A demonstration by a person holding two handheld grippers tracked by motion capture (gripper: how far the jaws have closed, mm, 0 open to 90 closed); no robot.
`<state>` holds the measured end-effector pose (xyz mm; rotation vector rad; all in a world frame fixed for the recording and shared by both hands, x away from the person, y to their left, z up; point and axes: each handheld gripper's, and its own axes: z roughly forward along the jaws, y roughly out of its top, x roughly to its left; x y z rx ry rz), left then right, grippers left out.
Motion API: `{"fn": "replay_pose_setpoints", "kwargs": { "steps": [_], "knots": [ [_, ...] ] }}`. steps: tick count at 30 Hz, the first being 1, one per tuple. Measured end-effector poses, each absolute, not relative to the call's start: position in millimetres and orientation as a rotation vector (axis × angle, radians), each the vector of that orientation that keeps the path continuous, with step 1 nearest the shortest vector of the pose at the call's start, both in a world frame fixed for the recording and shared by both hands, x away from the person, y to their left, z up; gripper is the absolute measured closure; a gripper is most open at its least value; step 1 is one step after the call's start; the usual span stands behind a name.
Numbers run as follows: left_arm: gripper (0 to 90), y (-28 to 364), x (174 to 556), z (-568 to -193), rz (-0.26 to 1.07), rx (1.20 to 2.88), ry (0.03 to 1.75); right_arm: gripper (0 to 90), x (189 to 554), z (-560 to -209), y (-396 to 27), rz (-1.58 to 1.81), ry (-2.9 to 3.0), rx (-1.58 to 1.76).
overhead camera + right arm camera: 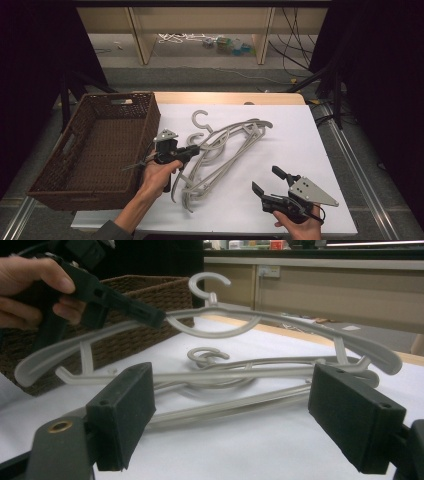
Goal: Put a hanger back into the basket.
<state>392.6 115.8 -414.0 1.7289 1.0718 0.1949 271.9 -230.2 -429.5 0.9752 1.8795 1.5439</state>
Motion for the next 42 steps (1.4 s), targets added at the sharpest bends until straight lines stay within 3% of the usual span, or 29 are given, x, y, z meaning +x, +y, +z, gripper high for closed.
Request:
{"fn": "replay_pose_setpoints", "kwargs": {
  "steps": [26,42],
  "knots": [
    [81.9,183.9,377.9,-329.2,0.335,1.586,1.031,20.3,275.0,-432.2,-231.8,1.573,1.872,1.004],
    [81.9,263.6,366.9,-297.9,0.505,1.544,1.108,21.2,274.9,-432.7,-232.1,1.568,1.878,1.019]
  ]
}}
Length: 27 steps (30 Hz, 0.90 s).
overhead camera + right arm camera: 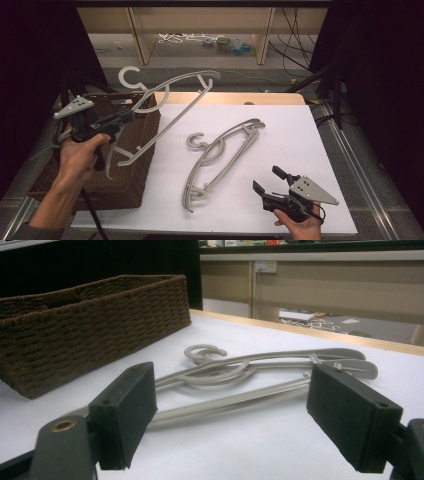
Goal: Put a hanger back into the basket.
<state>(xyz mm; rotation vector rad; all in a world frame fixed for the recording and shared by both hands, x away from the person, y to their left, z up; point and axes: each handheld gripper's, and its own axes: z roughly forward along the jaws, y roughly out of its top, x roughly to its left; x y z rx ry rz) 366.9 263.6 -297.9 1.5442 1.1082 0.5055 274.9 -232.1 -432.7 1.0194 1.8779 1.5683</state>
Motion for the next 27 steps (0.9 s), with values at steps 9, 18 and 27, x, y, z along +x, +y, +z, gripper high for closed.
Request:
{"fn": "replay_pose_setpoints", "kwargs": {
  "steps": [9,18,27],
  "knots": [
    [81.9,320.1,358.2,-308.5,0.607,1.528,1.206,21.4,275.8,-434.3,-230.0,1.582,1.873,1.006],
    [82.0,359.7,349.4,-317.0,0.679,1.517,1.251,20.6,276.7,-434.4,-230.1,1.568,1.874,1.002],
    [81.9,386.8,347.6,-331.3,0.709,1.523,1.319,18.5,276.8,-433.8,-230.3,1.559,1.877,1.006]
  ]
}}
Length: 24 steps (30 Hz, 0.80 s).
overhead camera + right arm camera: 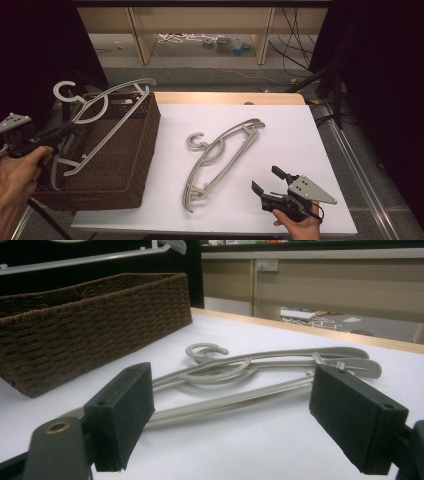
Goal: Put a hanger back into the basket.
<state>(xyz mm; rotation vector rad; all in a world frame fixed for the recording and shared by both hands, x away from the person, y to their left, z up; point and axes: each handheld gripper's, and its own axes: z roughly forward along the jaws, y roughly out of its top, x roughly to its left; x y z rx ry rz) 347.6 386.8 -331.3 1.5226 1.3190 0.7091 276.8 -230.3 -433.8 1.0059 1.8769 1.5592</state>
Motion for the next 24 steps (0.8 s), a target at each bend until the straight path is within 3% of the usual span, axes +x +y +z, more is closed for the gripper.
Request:
{"fn": "replay_pose_setpoints", "kwargs": {
  "steps": [24],
  "knots": [
    [81.9,402.9,355.0,-351.2,0.783,1.684,1.322,15.8,277.3,-435.2,-227.1,1.593,1.878,1.012]
  ]
}}
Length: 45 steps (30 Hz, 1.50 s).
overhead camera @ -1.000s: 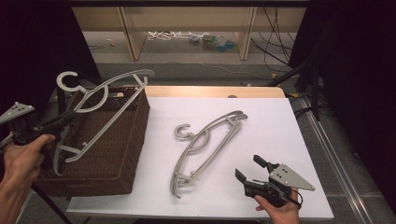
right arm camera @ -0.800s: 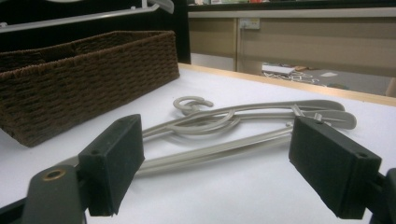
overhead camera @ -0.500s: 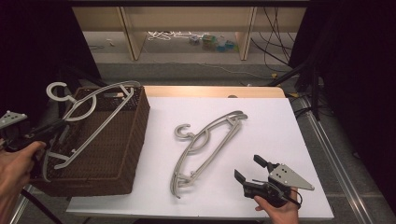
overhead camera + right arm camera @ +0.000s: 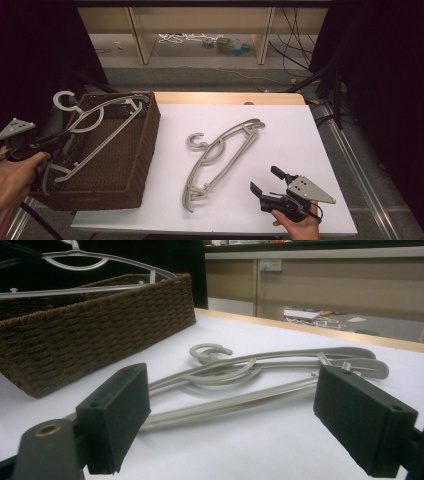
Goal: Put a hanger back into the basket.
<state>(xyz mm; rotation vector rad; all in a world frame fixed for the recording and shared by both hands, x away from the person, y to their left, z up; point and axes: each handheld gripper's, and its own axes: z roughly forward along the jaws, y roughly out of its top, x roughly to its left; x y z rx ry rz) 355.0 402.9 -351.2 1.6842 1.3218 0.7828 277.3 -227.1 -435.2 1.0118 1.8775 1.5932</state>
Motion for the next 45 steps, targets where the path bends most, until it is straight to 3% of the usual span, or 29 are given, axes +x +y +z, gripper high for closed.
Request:
{"fn": "replay_pose_setpoints", "kwargs": {
  "steps": [18,21,25,45],
  "knots": [
    [81.9,391.5,383.7,-371.2,0.824,1.979,1.248,15.9,277.4,-435.2,-227.0,1.578,1.883,1.017],
    [81.9,392.0,391.2,-378.8,0.82,1.961,1.25,15.9,277.3,-435.4,-227.4,1.567,1.886,1.017],
    [81.6,397.1,396.1,-383.2,0.842,2.098,1.252,15.9,277.4,-435.6,-227.5,1.565,1.883,1.023],
    [81.3,402.0,398.6,-424.3,0.716,2.161,1.453,16.1,277.9,-435.4,-226.0,1.582,1.885,1.021]
  ]
}}
